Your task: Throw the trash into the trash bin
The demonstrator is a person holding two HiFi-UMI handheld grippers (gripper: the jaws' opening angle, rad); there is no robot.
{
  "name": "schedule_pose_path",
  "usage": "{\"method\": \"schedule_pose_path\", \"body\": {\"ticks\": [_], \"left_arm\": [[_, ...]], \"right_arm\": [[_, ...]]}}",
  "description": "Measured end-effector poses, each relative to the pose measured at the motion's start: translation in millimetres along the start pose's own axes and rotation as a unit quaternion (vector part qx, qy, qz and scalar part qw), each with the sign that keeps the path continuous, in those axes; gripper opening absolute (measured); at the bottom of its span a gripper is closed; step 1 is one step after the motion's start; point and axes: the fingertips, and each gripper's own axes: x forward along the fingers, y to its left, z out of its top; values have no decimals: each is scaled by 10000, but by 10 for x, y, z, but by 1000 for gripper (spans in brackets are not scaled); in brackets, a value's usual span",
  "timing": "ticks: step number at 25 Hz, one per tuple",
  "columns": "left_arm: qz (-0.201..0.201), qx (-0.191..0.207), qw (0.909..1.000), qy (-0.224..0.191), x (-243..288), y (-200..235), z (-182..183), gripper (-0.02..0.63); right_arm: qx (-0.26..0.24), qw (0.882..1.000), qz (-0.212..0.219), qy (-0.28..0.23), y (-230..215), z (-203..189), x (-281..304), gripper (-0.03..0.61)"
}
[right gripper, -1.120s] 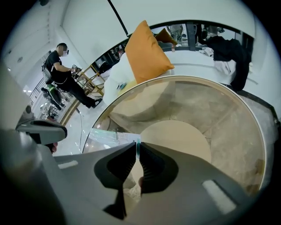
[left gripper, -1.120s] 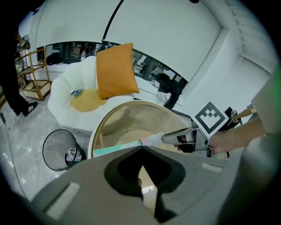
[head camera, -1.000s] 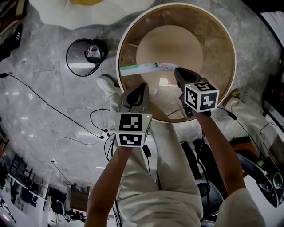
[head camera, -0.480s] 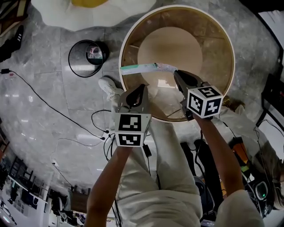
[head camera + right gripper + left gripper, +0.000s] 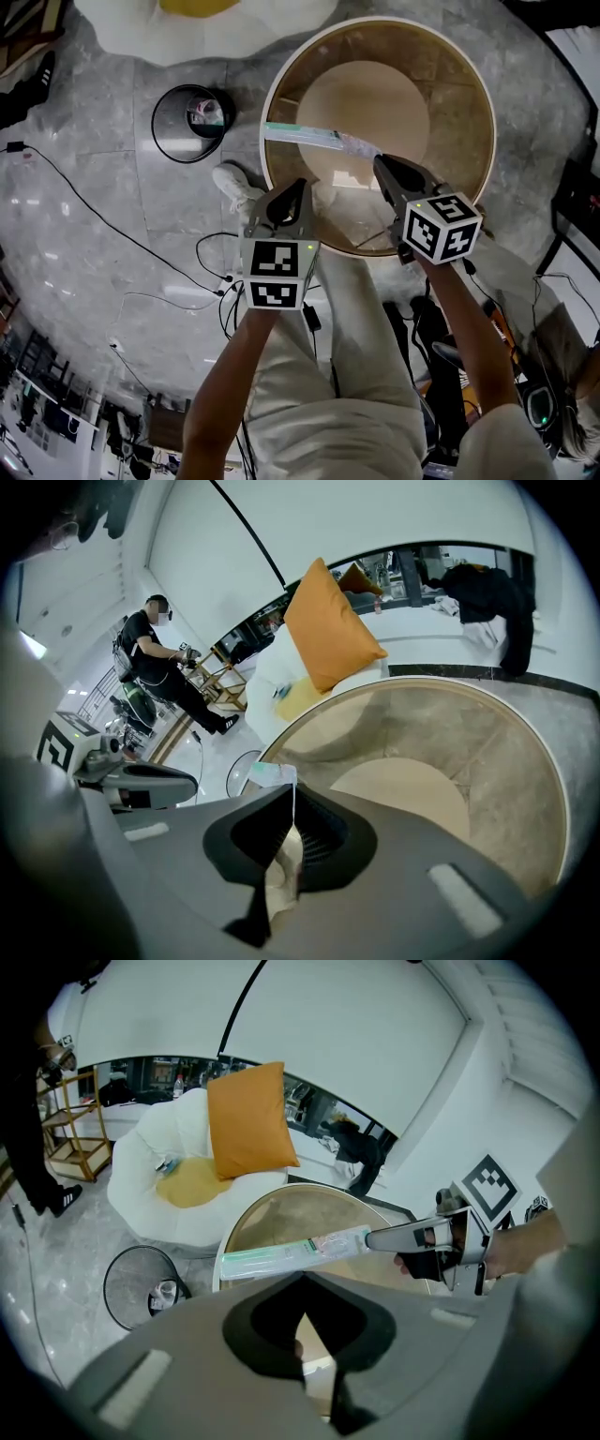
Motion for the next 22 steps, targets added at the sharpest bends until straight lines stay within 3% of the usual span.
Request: {"method": "schedule_pose_path", "body": {"ticks": [7,14,22], "left_arm": [[7,47,10000,-86,-83,-1,98,0],[51,13,9999,-137,-148,93,114,2],[99,-72,9998,-173,-296,207,103,2]], "right_arm": [[-75,9996,193,-195,213,111,-115,35],[-155,9965,654,-503,484,217,-216,35],[-293,9941,906,-517,862,327,-185,35]]}}
